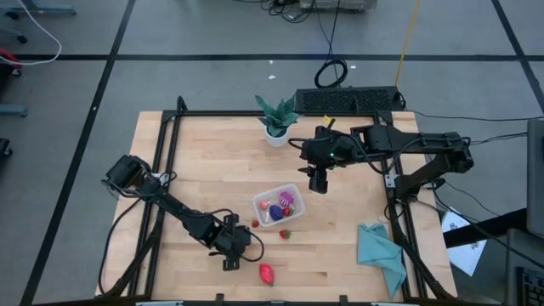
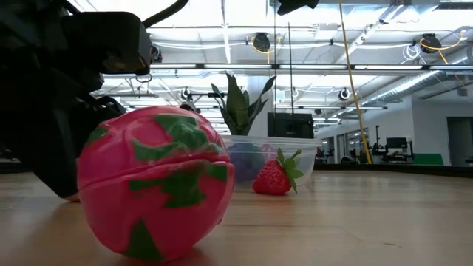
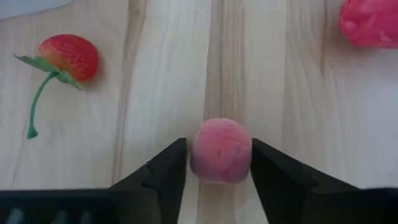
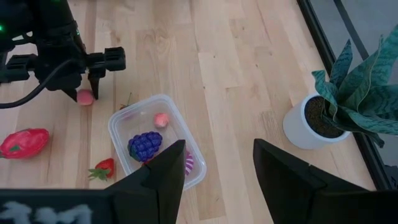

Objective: Pick and placing Produce into tupperware
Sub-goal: Put the peach into the transparent bin

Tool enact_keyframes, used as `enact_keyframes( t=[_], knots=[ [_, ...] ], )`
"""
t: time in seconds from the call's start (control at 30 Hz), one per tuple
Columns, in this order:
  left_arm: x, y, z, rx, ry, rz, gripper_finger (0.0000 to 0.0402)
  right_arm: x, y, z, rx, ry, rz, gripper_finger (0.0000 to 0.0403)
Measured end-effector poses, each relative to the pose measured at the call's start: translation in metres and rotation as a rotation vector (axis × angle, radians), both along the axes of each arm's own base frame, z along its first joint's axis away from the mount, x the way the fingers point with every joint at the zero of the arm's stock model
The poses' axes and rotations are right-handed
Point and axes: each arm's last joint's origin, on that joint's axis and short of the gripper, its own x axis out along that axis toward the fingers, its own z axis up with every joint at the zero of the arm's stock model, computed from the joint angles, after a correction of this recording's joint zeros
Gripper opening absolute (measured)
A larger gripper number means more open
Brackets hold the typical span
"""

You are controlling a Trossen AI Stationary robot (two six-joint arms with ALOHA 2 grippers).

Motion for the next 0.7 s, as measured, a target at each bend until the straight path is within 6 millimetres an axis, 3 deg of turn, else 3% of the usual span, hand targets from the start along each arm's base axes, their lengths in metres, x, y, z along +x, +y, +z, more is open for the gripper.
enact_keyframes(
  t=[0.27, 0.57, 0.7],
  knots=[
    [0.001, -0.002, 0.0, -0.016, -0.015, -0.004, 0.0126, 0.0, 0.0, 0.0, 0.0, 0.0, 0.0, 0.018],
    [0.003, 0.0, 0.002, -0.008, -0.003, 0.002, 0.0119, 0.0, 0.0, 0.0, 0.0, 0.0, 0.0, 0.018],
    [0.005, 0.005, 0.013, 0.013, 0.023, 0.013, 0.0118, 0.0, -0.001, 0.0, -0.002, 0.001, -0.001, 0.018]
  ],
)
